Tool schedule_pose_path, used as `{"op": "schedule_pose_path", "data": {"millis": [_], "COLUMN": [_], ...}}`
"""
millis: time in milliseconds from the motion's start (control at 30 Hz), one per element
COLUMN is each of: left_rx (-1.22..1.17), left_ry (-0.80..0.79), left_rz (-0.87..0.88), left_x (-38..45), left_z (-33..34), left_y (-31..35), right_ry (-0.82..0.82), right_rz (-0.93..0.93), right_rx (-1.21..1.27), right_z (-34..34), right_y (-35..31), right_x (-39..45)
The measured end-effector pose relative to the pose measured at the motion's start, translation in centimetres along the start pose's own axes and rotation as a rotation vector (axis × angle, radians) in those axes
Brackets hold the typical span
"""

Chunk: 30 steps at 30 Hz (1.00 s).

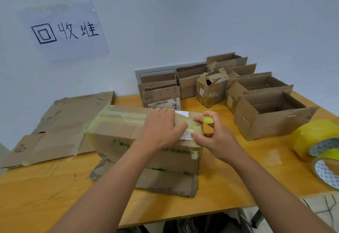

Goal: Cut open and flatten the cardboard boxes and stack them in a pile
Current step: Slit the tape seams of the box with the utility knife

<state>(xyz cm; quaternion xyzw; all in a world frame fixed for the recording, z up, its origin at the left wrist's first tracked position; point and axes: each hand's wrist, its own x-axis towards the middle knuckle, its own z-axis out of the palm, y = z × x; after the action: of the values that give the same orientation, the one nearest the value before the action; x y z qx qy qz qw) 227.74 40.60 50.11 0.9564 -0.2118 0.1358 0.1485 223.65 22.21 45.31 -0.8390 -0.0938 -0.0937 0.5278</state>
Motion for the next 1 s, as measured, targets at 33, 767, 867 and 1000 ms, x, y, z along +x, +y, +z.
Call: {"op": "schedule_pose_path", "data": {"millis": [33,767,867,1000], "left_rx": [-0.036,-0.004,0.018,-0.078], "left_ry": [0.01,0.064,0.12,0.196], "left_rz": [0.001,0.062,0.043,0.001], "left_x": [0.1,1.0,0.7,0.4], "left_z": [0.0,2.4,2.5,2.4], "left_y": [-0.1,3.9,4.0,4.1], "right_ry": [0.032,0.335,0.34,0.144], "right_rz": [0.006,-0.081,-0.08,-0.066], "right_rx": [0.064,0.606,0.609,0.673], "right_z": [0.4,-0.6,-0.7,-1.8], "right_y": [0.1,1.0,1.3,1.7], "right_x": [-0.2,-0.8,-1.5,-1.8]}}
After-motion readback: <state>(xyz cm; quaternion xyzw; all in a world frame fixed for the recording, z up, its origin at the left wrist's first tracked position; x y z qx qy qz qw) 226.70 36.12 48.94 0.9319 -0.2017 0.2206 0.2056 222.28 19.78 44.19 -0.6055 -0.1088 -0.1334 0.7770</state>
